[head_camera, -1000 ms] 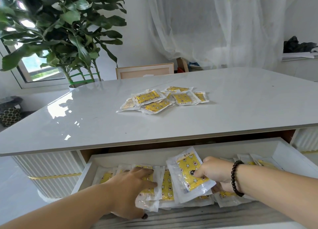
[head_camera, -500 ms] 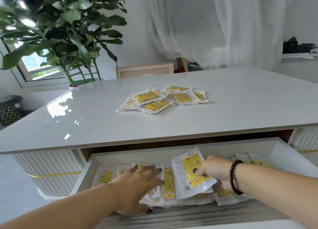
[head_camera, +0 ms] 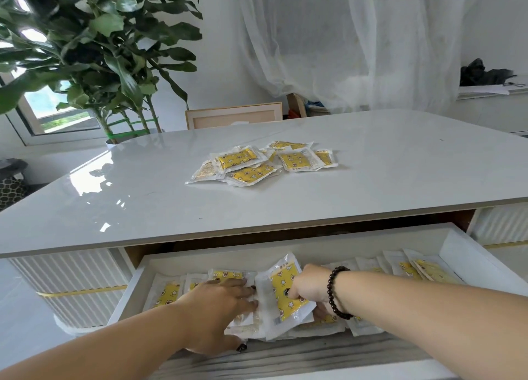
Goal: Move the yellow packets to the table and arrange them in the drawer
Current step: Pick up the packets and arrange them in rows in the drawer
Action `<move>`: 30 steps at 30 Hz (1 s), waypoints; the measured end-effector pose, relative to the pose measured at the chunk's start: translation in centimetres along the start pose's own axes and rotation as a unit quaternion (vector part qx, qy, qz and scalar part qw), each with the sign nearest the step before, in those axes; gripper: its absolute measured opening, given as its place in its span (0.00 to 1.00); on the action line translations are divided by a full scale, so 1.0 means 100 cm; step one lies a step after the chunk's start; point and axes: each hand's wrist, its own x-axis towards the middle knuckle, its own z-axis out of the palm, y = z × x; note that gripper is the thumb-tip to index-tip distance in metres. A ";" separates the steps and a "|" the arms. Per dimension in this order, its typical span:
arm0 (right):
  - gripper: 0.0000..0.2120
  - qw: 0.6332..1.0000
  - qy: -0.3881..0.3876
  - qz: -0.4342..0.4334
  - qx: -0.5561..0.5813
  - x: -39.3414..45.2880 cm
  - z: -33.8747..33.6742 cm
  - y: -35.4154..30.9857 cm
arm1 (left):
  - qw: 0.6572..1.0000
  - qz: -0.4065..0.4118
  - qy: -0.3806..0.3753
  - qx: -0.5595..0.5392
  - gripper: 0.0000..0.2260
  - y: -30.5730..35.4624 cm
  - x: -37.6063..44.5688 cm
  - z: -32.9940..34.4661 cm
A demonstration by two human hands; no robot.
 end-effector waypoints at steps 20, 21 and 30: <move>0.17 0.987 0.082 -0.074 -0.117 -0.030 -0.035 -0.008 | 0.969 -0.032 0.223 -0.103 0.30 0.000 -0.014 -0.040; 0.16 0.989 0.076 -0.082 -0.099 -0.034 -0.042 -0.012 | 0.957 -0.036 0.260 -0.126 0.25 -0.002 -0.015 -0.046; 0.04 0.970 0.111 -0.161 0.141 -0.048 -0.098 -0.044 | 0.795 -0.199 0.442 -0.364 0.06 -0.022 -0.005 -0.097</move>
